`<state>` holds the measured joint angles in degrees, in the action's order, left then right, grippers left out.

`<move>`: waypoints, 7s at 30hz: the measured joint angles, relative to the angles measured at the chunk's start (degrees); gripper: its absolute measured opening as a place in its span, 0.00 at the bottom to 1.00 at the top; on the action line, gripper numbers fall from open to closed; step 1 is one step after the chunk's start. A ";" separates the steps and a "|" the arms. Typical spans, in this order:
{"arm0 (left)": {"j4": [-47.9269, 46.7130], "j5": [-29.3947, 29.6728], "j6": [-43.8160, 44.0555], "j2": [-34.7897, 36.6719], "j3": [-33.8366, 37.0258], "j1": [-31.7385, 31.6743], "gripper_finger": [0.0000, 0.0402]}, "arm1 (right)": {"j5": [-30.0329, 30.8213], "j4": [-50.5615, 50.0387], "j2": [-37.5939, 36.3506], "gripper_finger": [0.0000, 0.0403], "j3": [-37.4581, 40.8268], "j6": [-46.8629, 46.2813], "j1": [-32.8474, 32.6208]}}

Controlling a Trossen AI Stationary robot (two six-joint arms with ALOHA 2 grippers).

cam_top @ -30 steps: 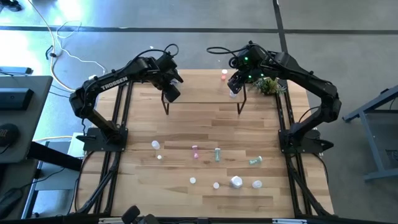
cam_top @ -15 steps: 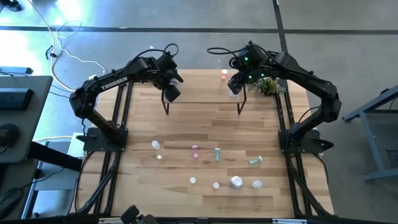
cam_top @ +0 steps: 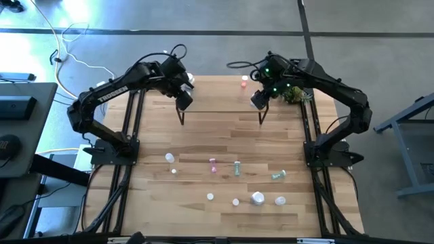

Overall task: Pick and place medicine bottles onto shelf by color
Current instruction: Put the white medicine bottle on the shelf

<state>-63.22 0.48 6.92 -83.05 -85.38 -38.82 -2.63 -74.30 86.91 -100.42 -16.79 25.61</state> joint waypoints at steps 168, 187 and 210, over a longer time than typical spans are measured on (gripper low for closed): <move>10.75 1.70 14.16 18.07 20.57 22.85 0.49 | 9.22 12.73 -2.20 0.38 15.30 -31.38 -27.06; 10.80 1.72 14.14 17.97 20.55 15.89 0.49 | 4.45 23.61 -9.01 0.38 15.30 2.56 2.71; 10.78 1.72 15.45 17.95 20.56 14.75 0.49 | 4.11 8.28 0.46 0.38 -1.81 26.99 16.56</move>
<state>-52.45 2.20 22.37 -65.10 -64.83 -24.08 1.48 -66.02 87.38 -102.23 10.20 42.17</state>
